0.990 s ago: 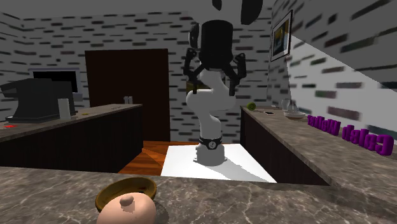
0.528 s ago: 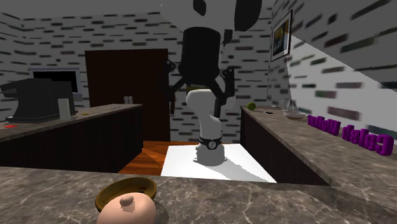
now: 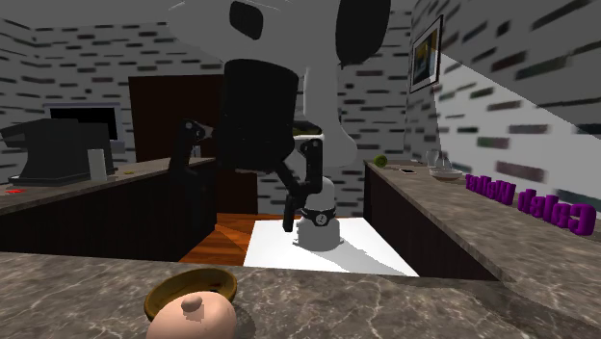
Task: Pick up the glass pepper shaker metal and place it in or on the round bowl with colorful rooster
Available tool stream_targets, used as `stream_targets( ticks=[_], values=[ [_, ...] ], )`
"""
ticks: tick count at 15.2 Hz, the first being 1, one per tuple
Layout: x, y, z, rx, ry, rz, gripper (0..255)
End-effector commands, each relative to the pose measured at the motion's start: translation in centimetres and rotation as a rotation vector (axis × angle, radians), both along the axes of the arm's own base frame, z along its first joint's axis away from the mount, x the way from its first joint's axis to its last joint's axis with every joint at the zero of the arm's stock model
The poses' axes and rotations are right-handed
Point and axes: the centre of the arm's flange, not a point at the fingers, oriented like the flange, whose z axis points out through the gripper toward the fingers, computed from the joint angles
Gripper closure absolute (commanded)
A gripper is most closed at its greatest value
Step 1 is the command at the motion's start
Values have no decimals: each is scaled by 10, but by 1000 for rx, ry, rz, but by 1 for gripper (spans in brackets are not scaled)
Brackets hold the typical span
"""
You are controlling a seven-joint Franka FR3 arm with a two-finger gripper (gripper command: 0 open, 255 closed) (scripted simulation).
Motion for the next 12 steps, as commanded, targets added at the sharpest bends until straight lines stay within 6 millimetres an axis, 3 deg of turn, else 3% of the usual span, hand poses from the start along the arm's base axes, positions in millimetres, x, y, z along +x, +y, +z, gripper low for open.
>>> stream_targets(
  ticks=[1, 4, 12],
  values=[
    [21, -11, -11, -13, 3, 10, 0],
    [46, -27, -24, -27, 6, 22, 0],
    [48, -33, -63, -27, 6, 22, 0]
  ],
)
